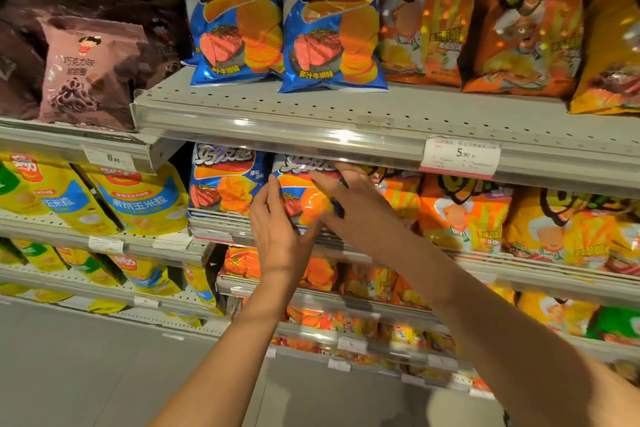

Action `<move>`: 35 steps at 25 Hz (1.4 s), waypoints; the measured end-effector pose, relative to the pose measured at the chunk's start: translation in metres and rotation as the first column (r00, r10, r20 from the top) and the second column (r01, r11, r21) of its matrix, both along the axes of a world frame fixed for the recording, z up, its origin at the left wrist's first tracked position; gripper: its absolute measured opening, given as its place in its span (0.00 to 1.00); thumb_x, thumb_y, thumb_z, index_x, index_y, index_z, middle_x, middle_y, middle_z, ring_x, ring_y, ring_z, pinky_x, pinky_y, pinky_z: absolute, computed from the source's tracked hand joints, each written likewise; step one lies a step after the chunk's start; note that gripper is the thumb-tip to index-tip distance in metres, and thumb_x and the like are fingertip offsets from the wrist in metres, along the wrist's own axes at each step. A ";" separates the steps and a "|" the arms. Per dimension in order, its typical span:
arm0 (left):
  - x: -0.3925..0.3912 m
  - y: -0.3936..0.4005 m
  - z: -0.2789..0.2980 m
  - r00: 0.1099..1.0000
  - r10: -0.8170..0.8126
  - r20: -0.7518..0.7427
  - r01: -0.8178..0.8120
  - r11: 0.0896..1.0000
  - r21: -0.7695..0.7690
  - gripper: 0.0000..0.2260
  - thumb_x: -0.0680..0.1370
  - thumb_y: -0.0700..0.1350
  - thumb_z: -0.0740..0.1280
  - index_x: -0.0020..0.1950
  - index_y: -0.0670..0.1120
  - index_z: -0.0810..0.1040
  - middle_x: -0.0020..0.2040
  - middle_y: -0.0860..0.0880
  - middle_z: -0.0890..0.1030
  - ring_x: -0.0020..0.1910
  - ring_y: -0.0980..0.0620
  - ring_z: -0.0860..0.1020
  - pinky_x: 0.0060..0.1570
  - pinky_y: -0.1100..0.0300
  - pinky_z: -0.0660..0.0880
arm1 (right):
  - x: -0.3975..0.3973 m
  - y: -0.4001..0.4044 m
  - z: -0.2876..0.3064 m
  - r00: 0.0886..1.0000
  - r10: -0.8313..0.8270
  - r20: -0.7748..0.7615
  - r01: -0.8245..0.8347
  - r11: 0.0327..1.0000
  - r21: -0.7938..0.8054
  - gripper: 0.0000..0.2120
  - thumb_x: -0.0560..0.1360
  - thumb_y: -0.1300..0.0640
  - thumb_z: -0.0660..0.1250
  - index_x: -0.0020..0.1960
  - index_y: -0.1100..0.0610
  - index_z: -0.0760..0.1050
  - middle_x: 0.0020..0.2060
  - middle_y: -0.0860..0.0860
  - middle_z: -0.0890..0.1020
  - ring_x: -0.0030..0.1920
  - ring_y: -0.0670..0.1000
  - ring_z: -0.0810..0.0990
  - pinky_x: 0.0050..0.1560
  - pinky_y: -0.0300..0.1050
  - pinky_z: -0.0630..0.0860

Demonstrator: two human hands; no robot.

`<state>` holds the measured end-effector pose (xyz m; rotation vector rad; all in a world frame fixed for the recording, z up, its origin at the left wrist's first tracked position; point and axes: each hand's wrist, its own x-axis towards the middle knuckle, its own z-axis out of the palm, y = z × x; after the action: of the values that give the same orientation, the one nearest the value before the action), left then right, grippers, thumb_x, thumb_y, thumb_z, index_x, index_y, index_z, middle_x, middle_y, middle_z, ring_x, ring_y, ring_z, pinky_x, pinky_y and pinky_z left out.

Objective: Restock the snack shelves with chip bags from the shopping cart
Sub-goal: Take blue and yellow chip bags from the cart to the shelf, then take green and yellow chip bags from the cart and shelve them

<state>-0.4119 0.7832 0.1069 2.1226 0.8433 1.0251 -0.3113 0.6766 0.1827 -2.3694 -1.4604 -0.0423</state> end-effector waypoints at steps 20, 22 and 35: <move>0.175 -0.618 -0.083 0.208 -0.950 -0.232 0.912 0.275 -0.306 0.23 0.76 0.43 0.75 0.70 0.43 0.76 0.67 0.42 0.77 0.68 0.41 0.74 0.69 0.46 0.71 | 0.007 -0.732 -0.172 0.108 -0.811 -0.576 0.972 0.208 -0.111 0.26 0.74 0.64 0.74 0.70 0.66 0.72 0.59 0.57 0.77 0.65 0.61 0.76 0.64 0.39 0.67; 0.196 -0.662 -0.090 0.100 -0.957 -0.271 0.928 0.188 -0.322 0.23 0.76 0.43 0.75 0.70 0.43 0.76 0.67 0.42 0.76 0.67 0.41 0.74 0.69 0.47 0.69 | 0.005 -0.770 -0.175 0.007 -0.791 -0.611 0.980 0.126 -0.151 0.27 0.76 0.60 0.73 0.72 0.60 0.71 0.55 0.49 0.76 0.59 0.54 0.77 0.62 0.45 0.71; 0.397 -0.786 -0.190 -0.294 -0.794 -0.533 0.847 0.043 -0.531 0.30 0.77 0.47 0.73 0.76 0.40 0.67 0.76 0.38 0.66 0.77 0.44 0.62 0.72 0.60 0.57 | 0.089 -0.851 -0.198 -0.465 -0.598 -0.653 0.880 -0.230 -0.416 0.34 0.77 0.51 0.71 0.78 0.58 0.61 0.74 0.58 0.70 0.73 0.55 0.70 0.72 0.51 0.68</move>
<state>-0.0150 -0.0025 -0.0833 2.3093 -0.6646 -0.8161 -0.2225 -0.1744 -0.0150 -1.9309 1.1512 0.2195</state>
